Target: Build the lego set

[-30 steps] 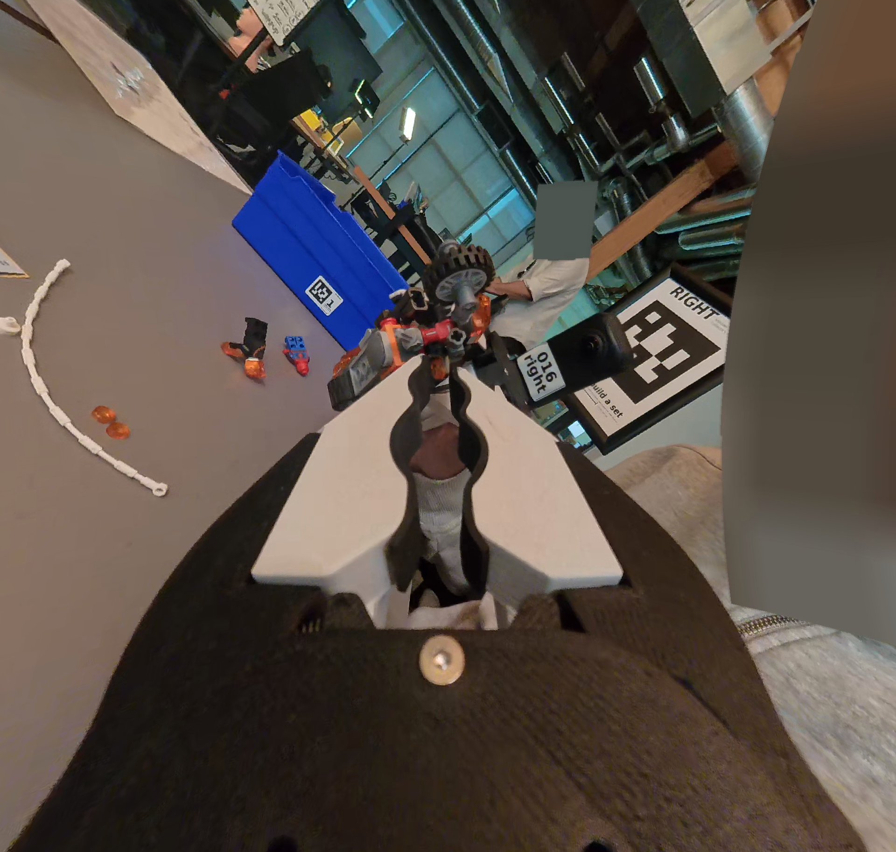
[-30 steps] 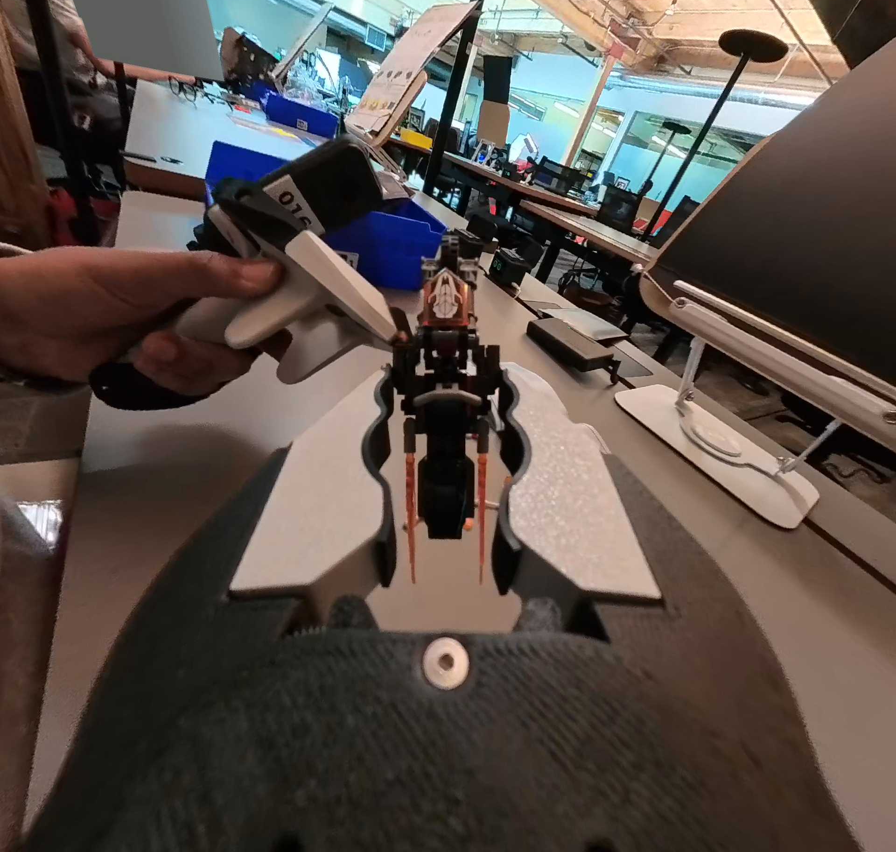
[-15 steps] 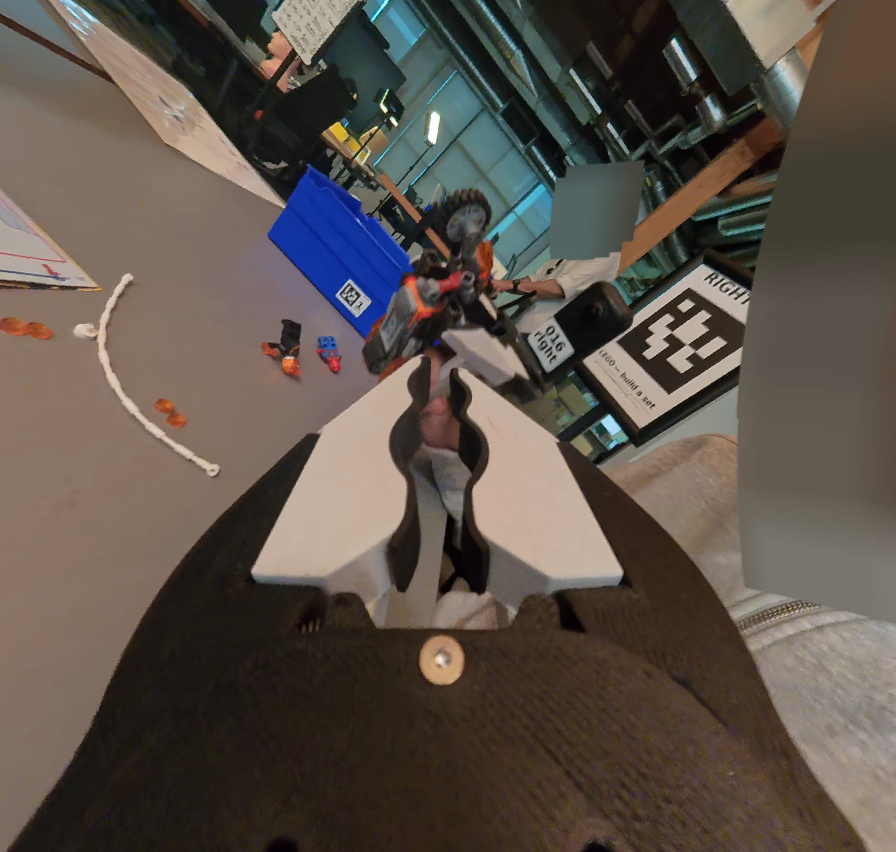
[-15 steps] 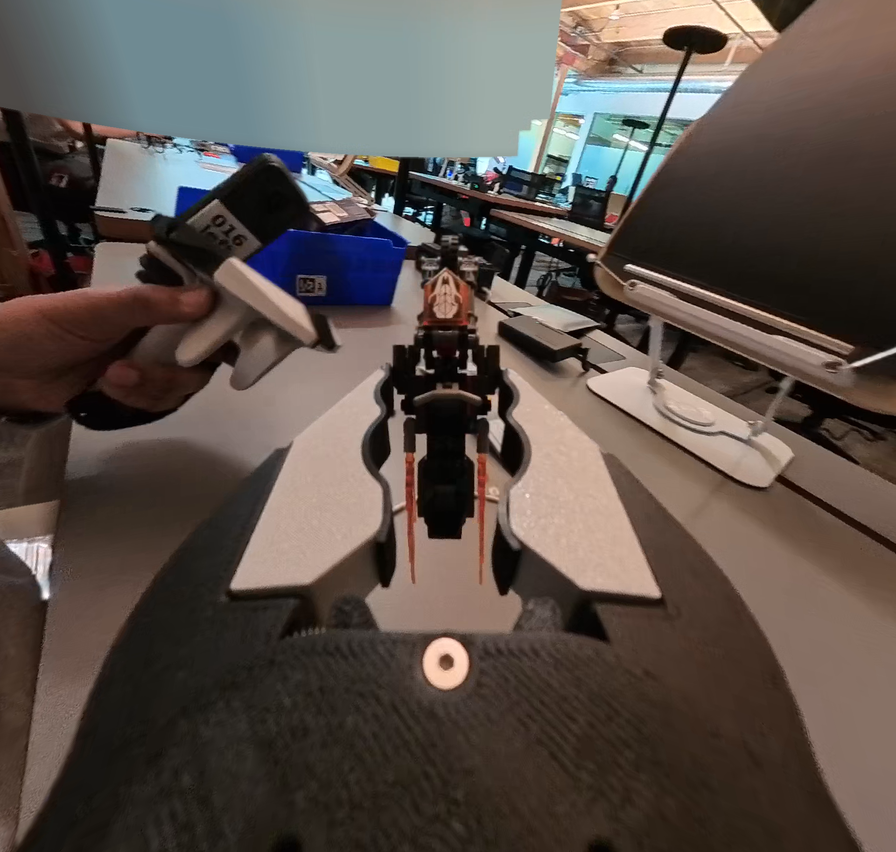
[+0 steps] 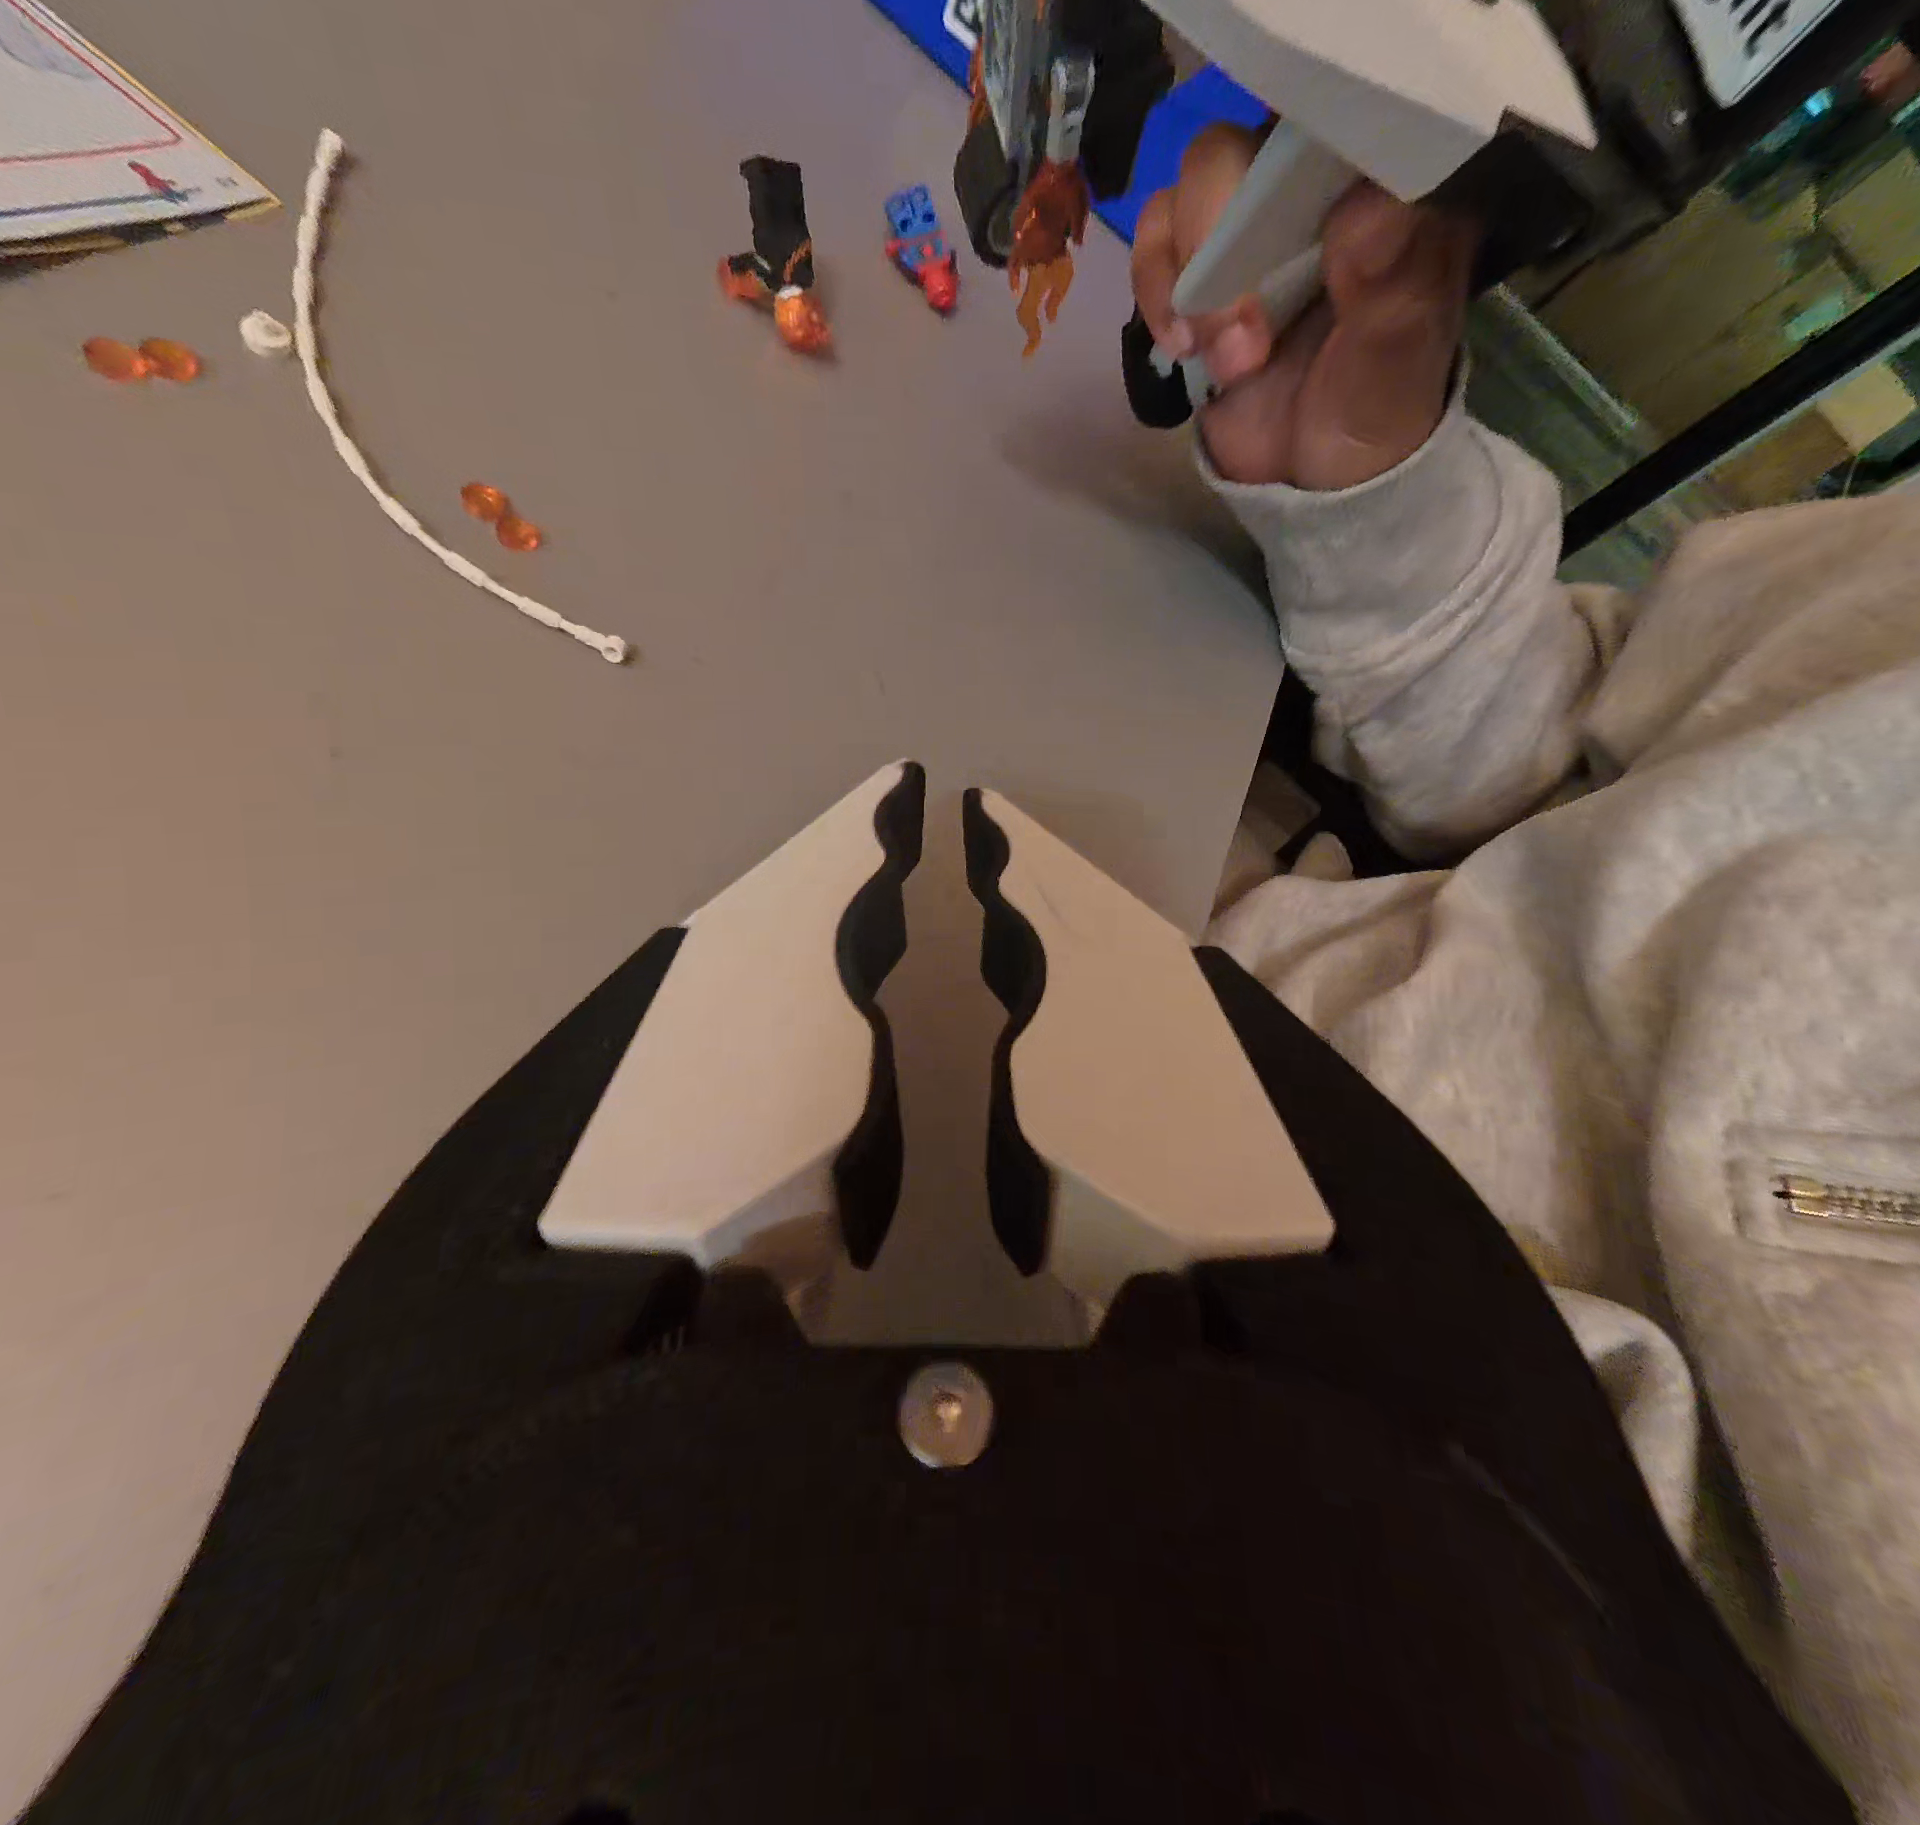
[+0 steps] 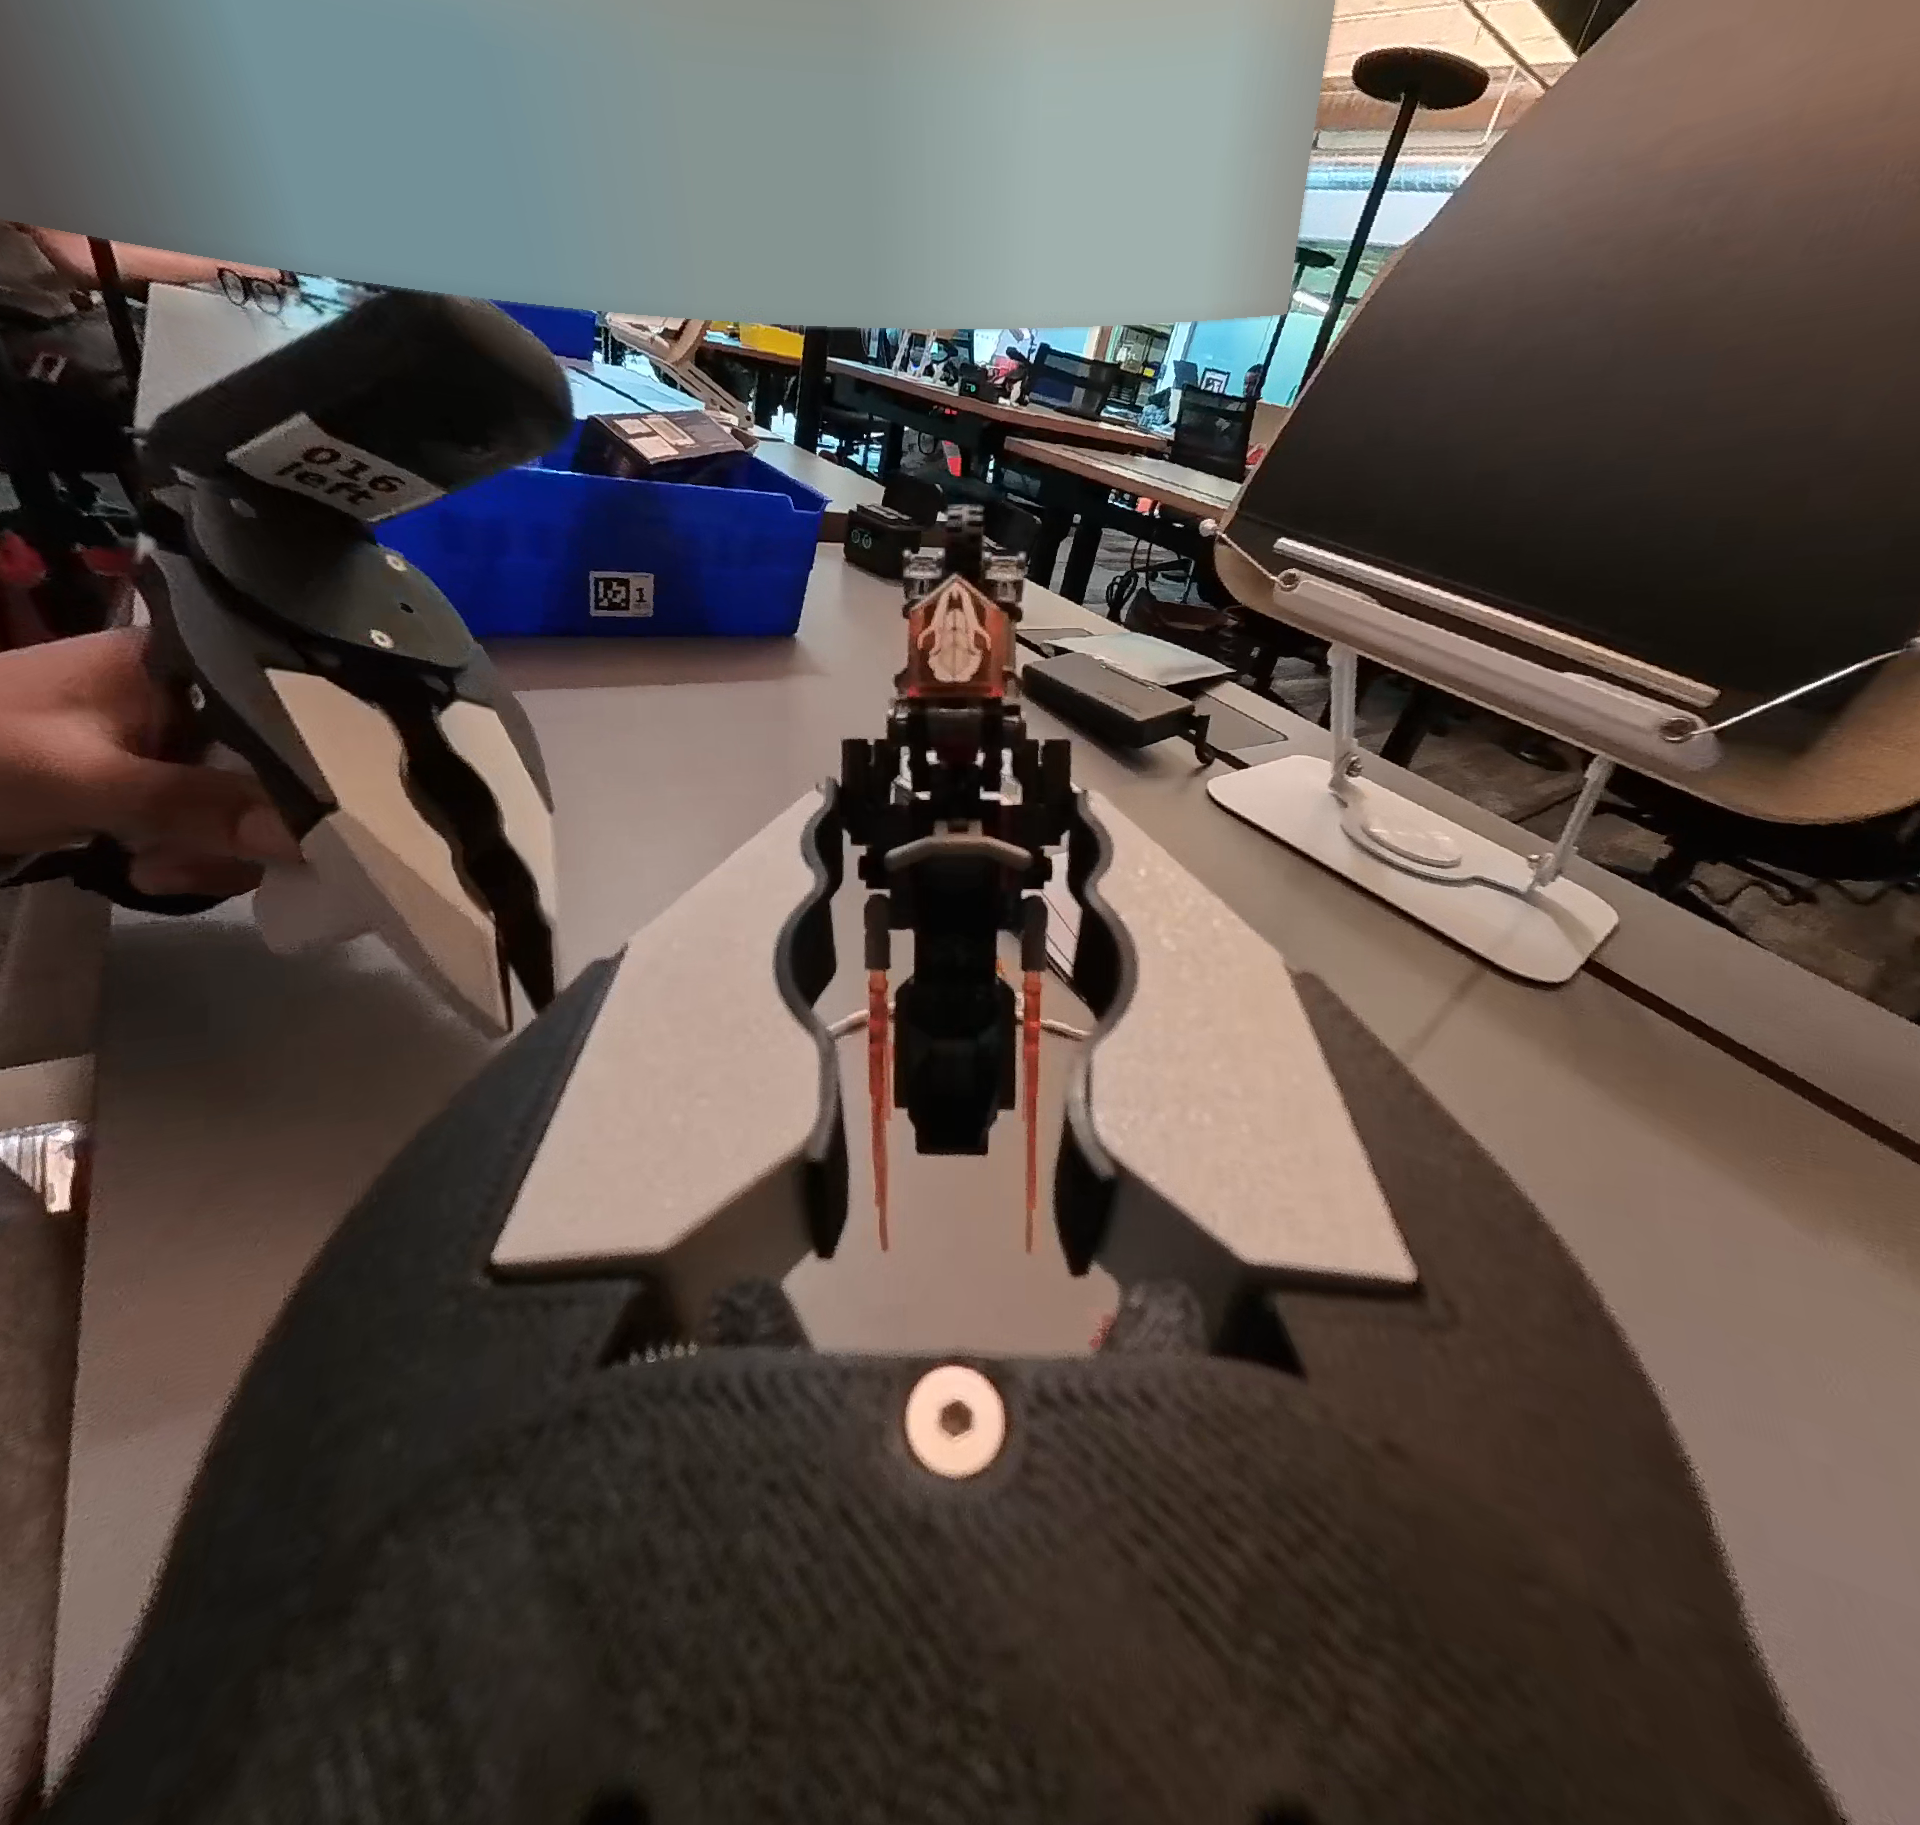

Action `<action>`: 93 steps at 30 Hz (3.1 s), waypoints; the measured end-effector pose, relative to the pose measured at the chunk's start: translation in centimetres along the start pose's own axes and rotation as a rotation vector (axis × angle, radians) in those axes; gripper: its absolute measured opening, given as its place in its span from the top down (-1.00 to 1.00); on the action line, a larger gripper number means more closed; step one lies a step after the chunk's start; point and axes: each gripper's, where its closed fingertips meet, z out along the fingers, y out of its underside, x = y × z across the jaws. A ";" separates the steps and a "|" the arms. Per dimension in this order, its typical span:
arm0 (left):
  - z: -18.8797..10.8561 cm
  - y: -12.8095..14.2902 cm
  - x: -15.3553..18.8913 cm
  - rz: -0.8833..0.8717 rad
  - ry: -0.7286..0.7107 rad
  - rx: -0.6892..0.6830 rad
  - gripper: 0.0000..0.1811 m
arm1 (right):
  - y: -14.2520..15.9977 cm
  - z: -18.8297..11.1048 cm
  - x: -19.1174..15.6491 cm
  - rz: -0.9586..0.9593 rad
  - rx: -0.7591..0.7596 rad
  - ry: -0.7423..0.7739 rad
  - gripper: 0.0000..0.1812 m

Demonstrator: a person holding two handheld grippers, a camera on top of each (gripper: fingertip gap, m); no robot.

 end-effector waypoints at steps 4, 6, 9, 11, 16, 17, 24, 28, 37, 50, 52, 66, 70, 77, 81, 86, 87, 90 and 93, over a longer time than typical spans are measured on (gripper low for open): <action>1.4 1.0 0.1 0.008 -0.005 -0.070 0.94 | 0.0 -0.3 0.1 0.004 0.000 0.003 0.54; 2.1 1.3 0.0 0.023 -0.018 -0.090 0.94 | 0.0 -0.4 0.3 0.011 0.001 0.004 0.54; 2.8 1.4 -0.7 0.062 -0.089 -0.119 0.94 | 0.1 -0.4 0.3 0.021 0.001 0.001 0.54; 3.1 1.5 -1.4 0.087 -0.144 -0.143 0.93 | 0.2 -0.3 0.3 0.019 0.000 0.001 0.54; 3.4 2.2 -1.9 0.111 -0.171 -0.196 0.90 | 0.3 -0.3 0.4 0.020 -0.003 -0.001 0.54; 3.6 2.3 -1.8 0.105 -0.160 -0.199 0.90 | 0.4 -0.3 0.4 0.025 -0.002 -0.003 0.54; 4.0 2.1 -1.4 0.077 -0.109 -0.172 0.94 | -0.4 -0.7 0.0 0.091 0.082 -0.077 0.54; 2.9 -0.9 0.2 0.081 -0.052 -0.020 0.95 | -1.4 -1.3 -0.4 0.149 0.173 -0.153 0.54; -1.0 -10.5 6.8 0.133 0.169 0.328 0.95 | -3.0 -2.4 -1.4 0.188 0.295 -0.255 0.55; -0.7 -12.2 6.7 0.110 0.136 0.319 0.95 | -2.3 -1.7 -2.6 0.046 0.247 -0.229 0.55; -0.6 -12.1 6.5 0.109 0.121 0.308 0.95 | -2.2 -1.6 -2.7 0.035 0.240 -0.225 0.55; -0.6 -11.9 6.4 0.082 0.136 0.294 0.94 | -2.1 -1.4 -2.8 0.037 0.233 -0.225 0.55; -0.6 -12.0 6.3 0.083 0.135 0.297 0.94 | -2.1 -1.4 -2.8 0.044 0.234 -0.227 0.55; -0.9 -12.1 6.4 0.065 0.171 0.330 0.95 | -2.0 -1.3 -2.7 0.053 0.231 -0.227 0.54; -1.5 -12.1 6.3 0.056 0.204 0.380 0.95 | -1.8 -1.3 -2.5 0.056 0.221 -0.218 0.55; -2.6 -12.3 6.2 0.072 0.264 0.487 0.95 | -1.5 -1.1 -2.4 0.048 0.207 -0.207 0.54; -2.7 -12.2 6.0 0.072 0.275 0.505 0.95 | -1.4 -1.0 -2.4 0.046 0.202 -0.204 0.55; -3.0 -12.2 5.3 0.068 0.311 0.570 0.95 | -1.2 -0.9 -2.2 0.045 0.190 -0.190 0.54; -3.0 -11.9 4.1 0.051 0.335 0.607 0.95 | -1.0 -0.8 -1.8 0.051 0.180 -0.175 0.54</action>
